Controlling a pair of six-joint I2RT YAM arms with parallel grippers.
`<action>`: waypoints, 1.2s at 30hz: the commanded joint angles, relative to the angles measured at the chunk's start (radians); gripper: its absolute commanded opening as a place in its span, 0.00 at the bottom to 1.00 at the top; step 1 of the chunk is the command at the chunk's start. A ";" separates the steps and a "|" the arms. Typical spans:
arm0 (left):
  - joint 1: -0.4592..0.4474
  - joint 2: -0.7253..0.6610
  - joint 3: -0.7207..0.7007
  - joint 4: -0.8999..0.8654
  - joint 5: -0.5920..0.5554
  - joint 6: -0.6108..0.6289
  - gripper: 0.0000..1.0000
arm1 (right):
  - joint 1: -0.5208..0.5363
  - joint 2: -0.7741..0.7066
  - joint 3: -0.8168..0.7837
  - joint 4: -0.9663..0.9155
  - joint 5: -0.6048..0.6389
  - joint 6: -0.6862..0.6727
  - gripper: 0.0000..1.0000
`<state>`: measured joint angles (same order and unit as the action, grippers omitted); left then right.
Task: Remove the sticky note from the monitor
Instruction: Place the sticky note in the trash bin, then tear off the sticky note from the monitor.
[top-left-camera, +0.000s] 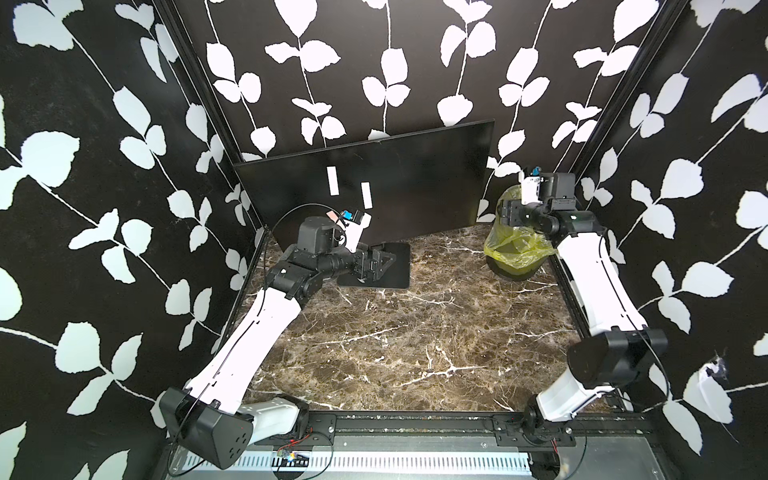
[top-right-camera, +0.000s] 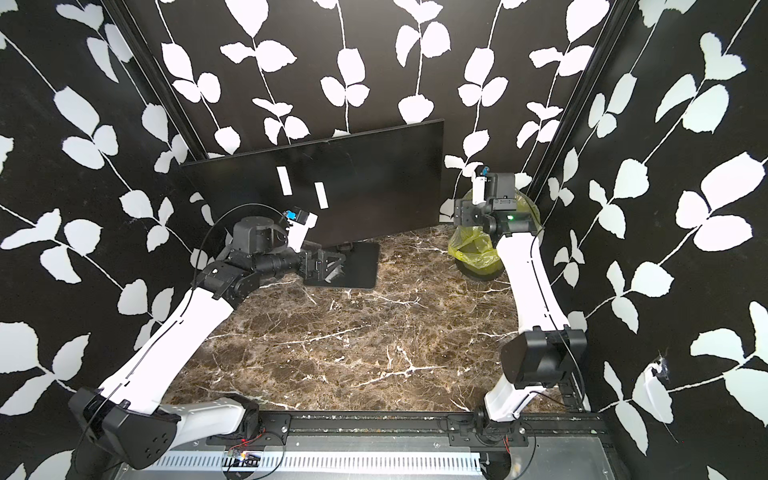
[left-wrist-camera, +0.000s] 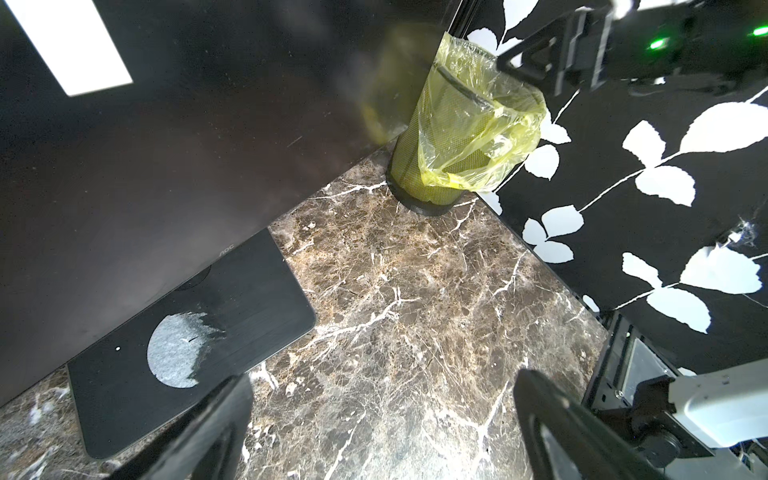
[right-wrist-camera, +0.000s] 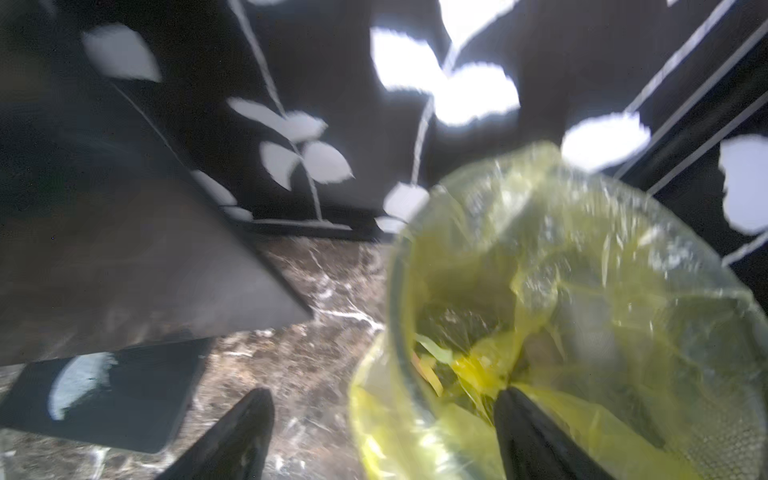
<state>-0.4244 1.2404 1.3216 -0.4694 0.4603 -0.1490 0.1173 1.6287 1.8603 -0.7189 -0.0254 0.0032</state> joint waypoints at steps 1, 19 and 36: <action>0.003 -0.033 0.028 -0.025 0.002 0.015 0.99 | 0.101 -0.057 0.040 0.068 -0.096 0.009 0.82; 0.101 -0.230 -0.135 -0.039 0.010 -0.022 0.99 | 0.581 0.134 0.149 0.299 -0.172 0.511 0.74; 0.135 -0.254 -0.174 0.001 0.044 -0.043 0.99 | 0.673 0.348 0.298 0.393 0.077 0.656 0.66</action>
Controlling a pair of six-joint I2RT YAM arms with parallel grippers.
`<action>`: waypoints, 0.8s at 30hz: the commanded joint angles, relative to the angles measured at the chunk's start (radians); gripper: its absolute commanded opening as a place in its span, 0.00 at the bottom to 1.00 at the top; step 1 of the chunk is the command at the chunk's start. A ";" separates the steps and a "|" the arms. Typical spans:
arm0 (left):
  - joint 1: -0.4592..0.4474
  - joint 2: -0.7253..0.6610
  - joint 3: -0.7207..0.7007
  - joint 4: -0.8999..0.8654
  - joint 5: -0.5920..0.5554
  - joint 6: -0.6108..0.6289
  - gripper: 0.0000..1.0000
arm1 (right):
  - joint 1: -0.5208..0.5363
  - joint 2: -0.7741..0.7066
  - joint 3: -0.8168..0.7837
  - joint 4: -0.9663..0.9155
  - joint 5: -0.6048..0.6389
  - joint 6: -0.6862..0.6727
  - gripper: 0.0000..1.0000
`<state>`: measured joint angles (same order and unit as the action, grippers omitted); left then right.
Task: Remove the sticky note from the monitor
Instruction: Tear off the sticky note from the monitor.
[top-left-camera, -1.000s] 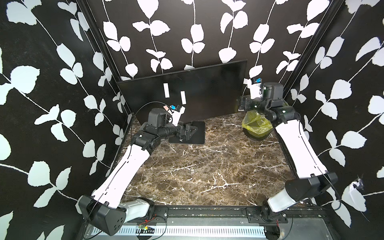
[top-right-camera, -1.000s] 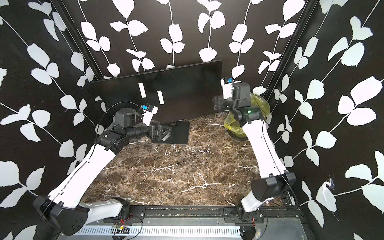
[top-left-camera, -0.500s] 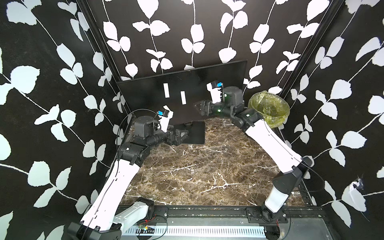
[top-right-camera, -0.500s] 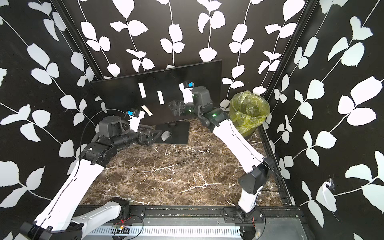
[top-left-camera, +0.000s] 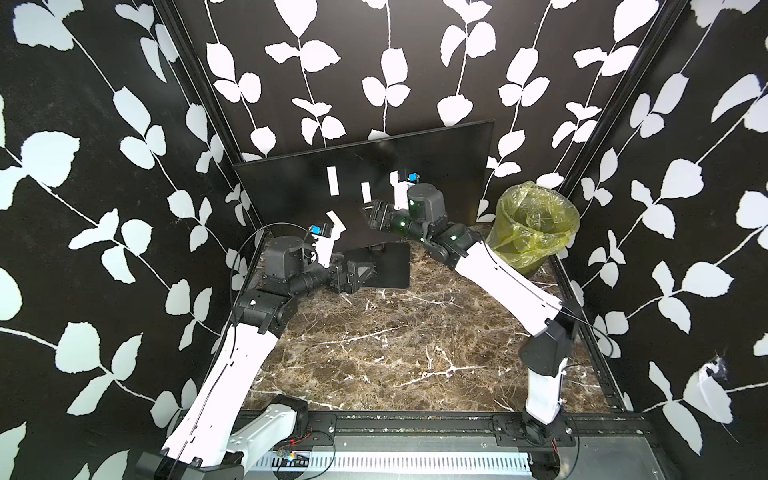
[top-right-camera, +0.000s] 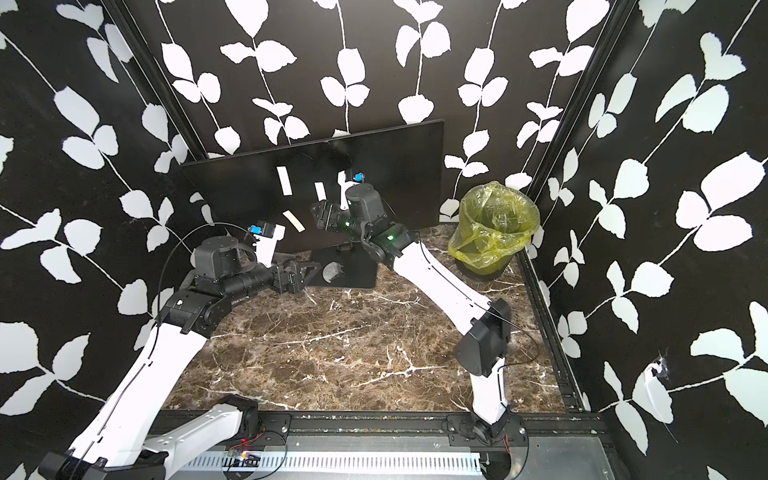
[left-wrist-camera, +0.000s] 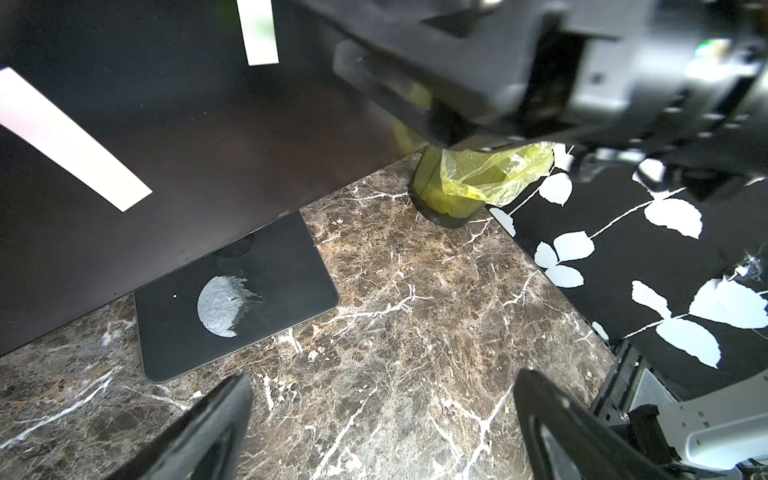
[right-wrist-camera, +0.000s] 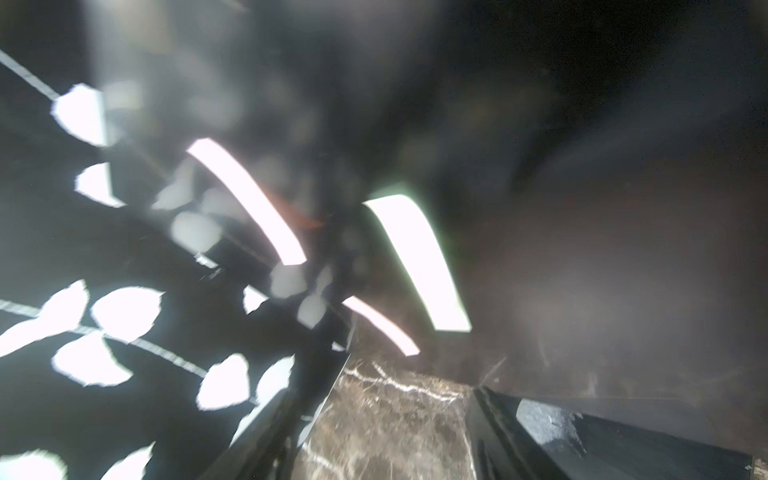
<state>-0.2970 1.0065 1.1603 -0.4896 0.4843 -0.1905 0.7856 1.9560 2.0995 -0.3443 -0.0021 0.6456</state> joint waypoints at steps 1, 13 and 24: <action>0.008 -0.018 -0.012 0.022 0.022 -0.001 0.99 | 0.005 0.035 0.081 0.010 0.056 0.013 0.66; 0.013 -0.011 -0.004 0.008 0.028 0.011 0.99 | 0.003 0.139 0.199 -0.030 0.063 0.031 0.65; 0.015 0.000 0.007 0.006 0.036 0.013 0.99 | -0.002 0.199 0.279 -0.077 0.055 0.033 0.62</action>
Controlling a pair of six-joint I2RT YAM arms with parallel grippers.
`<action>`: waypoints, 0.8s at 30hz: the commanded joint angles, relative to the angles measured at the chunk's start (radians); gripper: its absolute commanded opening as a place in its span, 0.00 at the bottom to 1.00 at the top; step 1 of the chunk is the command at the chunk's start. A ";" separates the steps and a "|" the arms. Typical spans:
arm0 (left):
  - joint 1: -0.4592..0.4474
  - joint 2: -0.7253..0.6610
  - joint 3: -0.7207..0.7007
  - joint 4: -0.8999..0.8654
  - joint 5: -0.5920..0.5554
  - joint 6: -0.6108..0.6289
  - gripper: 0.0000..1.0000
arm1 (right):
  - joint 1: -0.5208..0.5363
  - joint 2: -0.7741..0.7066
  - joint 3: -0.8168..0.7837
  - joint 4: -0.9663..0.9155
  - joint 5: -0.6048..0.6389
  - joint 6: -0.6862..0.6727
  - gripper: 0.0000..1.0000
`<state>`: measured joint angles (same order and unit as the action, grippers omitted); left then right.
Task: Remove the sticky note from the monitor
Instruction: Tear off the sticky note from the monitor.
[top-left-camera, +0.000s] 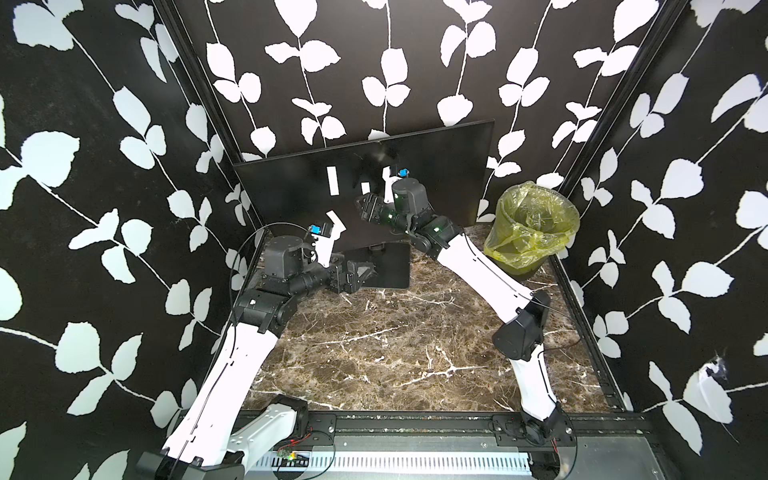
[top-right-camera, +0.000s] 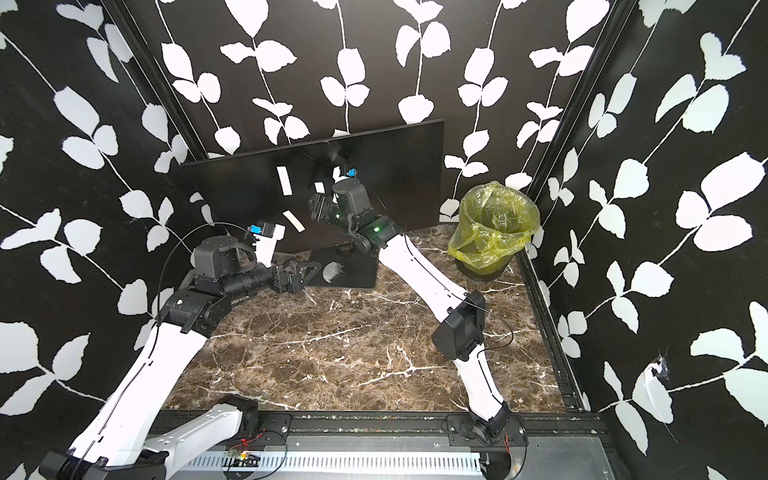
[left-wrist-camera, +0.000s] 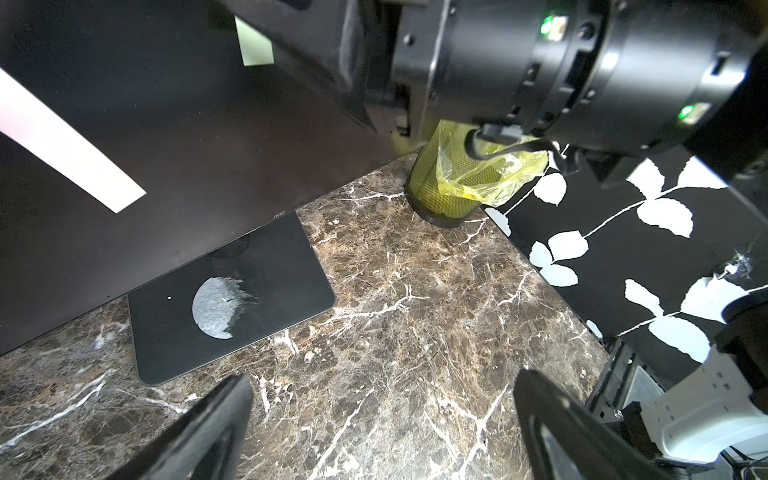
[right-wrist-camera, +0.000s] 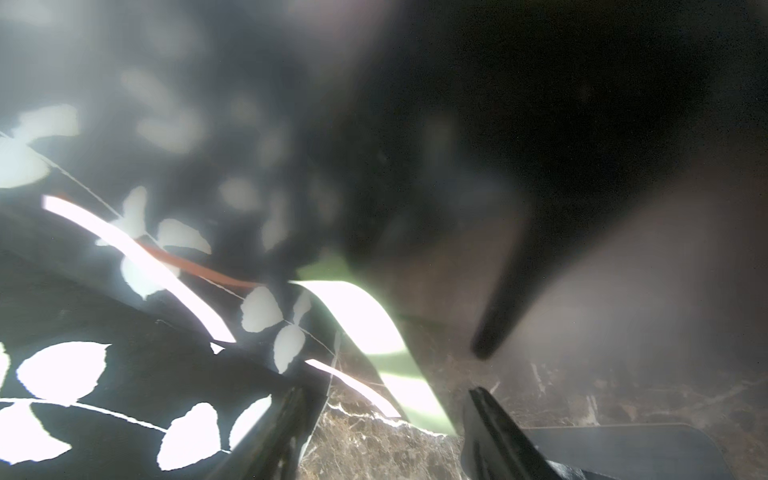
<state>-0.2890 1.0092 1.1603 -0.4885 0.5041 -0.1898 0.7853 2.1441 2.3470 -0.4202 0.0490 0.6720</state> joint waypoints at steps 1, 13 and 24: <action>0.007 -0.003 0.006 0.006 0.018 0.013 0.99 | -0.003 0.011 0.027 0.000 0.003 0.007 0.62; 0.007 -0.003 0.004 0.007 0.019 0.008 0.99 | -0.012 0.021 0.032 0.074 -0.042 0.001 0.45; 0.007 0.004 0.006 0.011 0.025 0.004 0.99 | -0.015 0.019 0.023 0.102 -0.050 0.007 0.17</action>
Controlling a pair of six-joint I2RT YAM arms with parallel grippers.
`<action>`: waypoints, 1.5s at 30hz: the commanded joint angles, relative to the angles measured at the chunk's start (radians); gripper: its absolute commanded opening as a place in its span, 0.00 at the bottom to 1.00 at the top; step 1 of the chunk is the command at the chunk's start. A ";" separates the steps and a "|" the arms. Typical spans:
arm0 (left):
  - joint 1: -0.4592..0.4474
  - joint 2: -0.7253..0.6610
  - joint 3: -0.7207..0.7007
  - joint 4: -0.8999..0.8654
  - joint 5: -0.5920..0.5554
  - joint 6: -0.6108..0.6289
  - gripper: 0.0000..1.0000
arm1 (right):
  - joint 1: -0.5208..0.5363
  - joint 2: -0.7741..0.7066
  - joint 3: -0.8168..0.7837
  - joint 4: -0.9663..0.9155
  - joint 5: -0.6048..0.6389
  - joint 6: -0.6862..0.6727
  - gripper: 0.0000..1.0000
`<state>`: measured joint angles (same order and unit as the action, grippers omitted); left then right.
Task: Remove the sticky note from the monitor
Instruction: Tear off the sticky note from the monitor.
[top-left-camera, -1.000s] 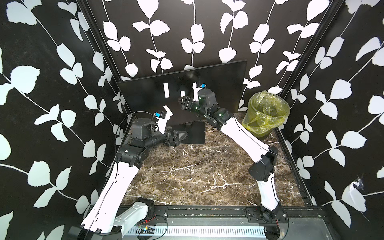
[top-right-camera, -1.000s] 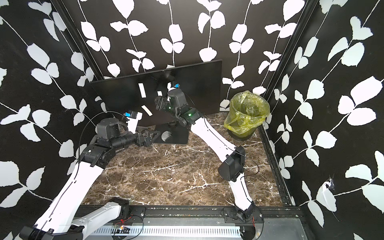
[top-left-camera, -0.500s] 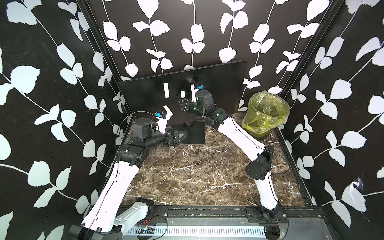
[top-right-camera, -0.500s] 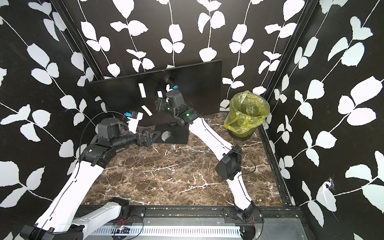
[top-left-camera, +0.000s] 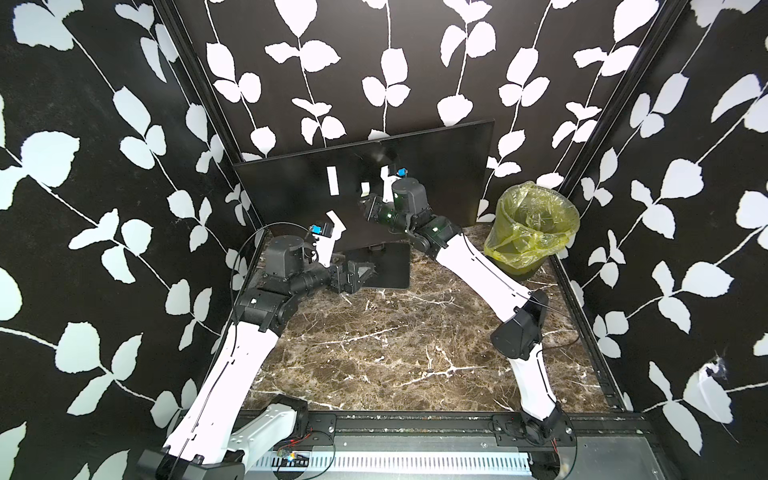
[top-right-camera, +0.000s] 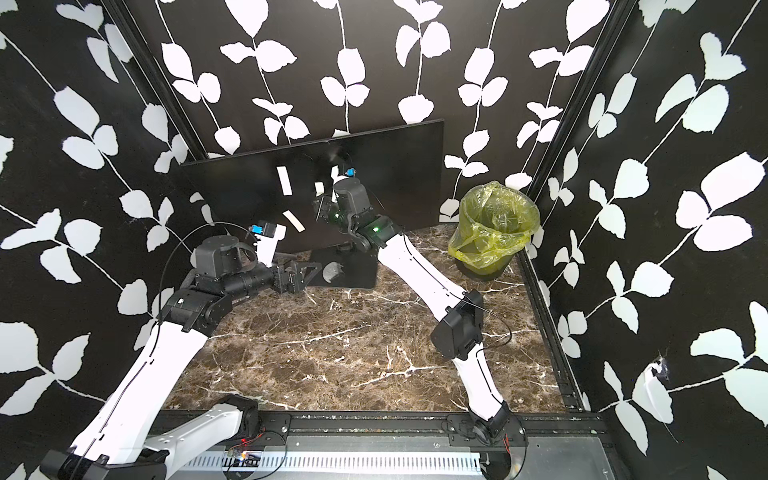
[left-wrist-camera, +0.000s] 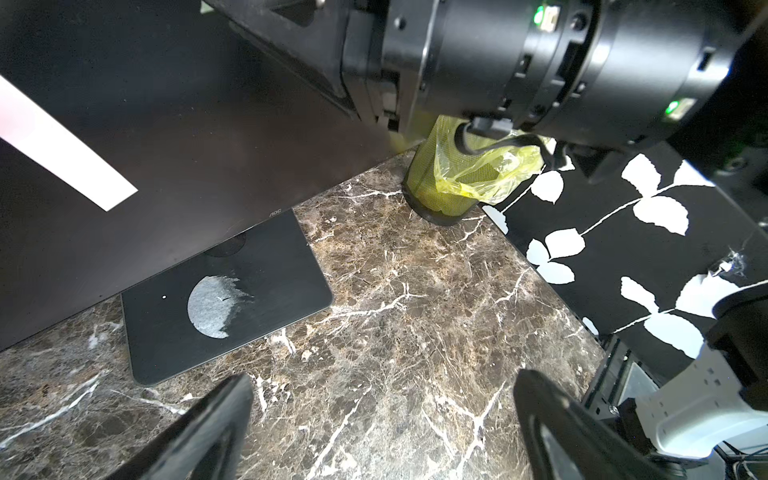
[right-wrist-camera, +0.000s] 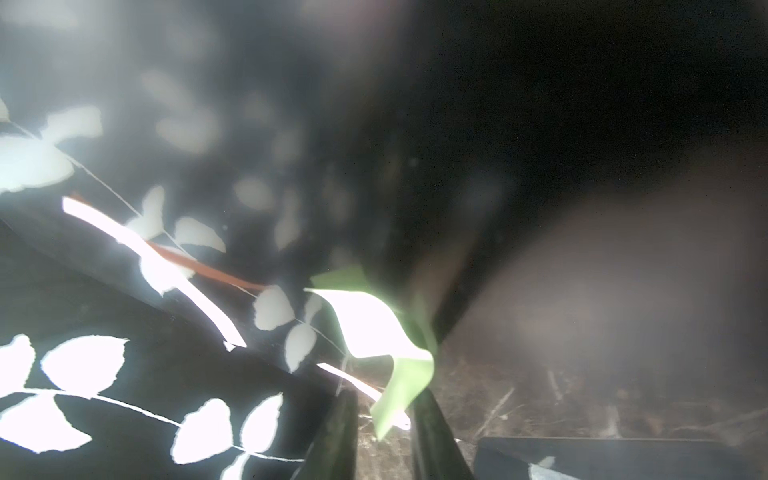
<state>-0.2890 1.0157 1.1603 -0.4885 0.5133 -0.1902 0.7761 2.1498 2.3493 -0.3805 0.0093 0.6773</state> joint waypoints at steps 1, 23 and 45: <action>0.007 -0.003 0.006 0.012 0.016 0.004 0.99 | -0.006 0.012 0.022 0.064 -0.011 0.003 0.12; 0.007 0.009 0.018 0.019 0.016 0.003 0.99 | -0.003 -0.192 -0.198 0.137 0.009 -0.084 0.00; 0.006 0.025 0.035 0.020 0.024 0.012 0.99 | -0.134 -0.528 -0.526 0.057 0.118 -0.202 0.00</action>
<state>-0.2890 1.0508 1.1625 -0.4881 0.5198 -0.1894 0.7372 1.7084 1.8637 -0.2966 0.0681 0.5179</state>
